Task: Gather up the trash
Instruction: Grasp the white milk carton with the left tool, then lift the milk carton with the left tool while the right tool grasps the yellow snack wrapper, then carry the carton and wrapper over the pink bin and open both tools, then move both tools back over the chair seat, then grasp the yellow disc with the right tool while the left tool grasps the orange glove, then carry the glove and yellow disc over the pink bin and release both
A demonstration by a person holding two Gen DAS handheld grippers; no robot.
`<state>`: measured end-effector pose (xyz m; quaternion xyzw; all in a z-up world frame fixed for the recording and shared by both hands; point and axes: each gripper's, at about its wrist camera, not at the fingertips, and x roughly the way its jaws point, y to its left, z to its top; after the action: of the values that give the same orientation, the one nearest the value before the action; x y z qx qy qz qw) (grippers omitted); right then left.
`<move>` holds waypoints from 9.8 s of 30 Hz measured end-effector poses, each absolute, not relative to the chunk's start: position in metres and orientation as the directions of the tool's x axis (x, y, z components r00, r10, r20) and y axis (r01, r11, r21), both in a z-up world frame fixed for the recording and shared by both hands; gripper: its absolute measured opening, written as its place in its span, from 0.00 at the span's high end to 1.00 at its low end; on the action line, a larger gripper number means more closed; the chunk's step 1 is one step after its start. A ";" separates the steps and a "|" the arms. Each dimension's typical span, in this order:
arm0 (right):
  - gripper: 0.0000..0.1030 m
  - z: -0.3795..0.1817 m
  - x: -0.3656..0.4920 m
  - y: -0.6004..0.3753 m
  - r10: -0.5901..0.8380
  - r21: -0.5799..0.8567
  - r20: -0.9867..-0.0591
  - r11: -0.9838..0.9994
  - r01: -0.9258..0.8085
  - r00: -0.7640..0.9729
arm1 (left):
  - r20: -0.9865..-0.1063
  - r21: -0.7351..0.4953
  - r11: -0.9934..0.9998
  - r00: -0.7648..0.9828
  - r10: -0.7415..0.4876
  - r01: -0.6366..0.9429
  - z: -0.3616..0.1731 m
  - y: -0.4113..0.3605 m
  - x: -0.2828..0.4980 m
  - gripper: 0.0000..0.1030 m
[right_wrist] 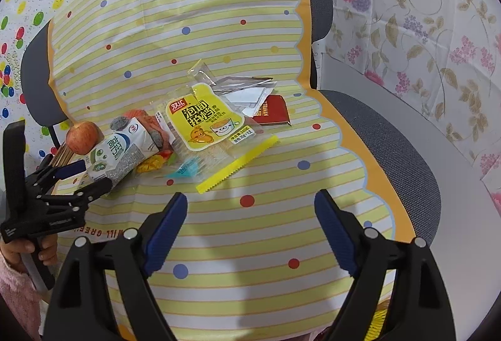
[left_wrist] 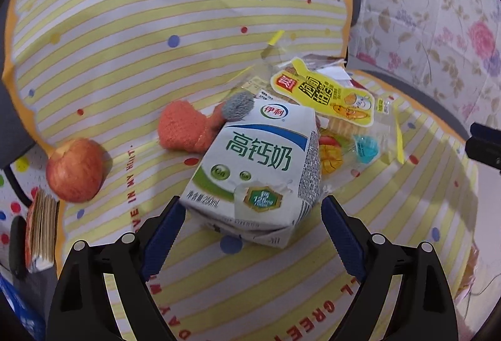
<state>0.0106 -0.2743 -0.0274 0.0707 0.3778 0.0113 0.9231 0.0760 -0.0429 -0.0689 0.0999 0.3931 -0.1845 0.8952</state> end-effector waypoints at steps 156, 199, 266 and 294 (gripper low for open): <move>0.70 -0.030 -0.262 -0.415 -0.245 0.154 -0.620 0.893 0.422 0.745 | -0.699 -0.074 0.772 0.519 -0.491 0.631 -0.060 -0.214 -0.126 0.16; 0.46 -0.011 0.001 -0.270 0.145 0.148 -0.631 0.987 -0.066 0.762 | -0.662 0.005 1.000 0.750 -0.017 0.028 -0.020 0.010 -0.001 0.15; 0.97 0.005 0.068 -0.269 0.103 0.042 -0.585 0.994 -0.097 0.804 | -0.587 -0.090 0.972 0.777 -0.229 0.218 0.015 -0.033 0.148 0.85; 0.97 0.005 -0.092 -0.301 0.053 0.086 -0.577 0.996 -0.004 0.815 | -0.504 -0.079 0.900 0.761 -0.408 0.429 0.012 -0.100 -0.082 0.84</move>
<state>-0.0920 -0.3013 0.0053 0.0404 0.3035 0.0152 0.9518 -0.0821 -0.1005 0.0121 0.0207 0.2638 -0.2230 0.9382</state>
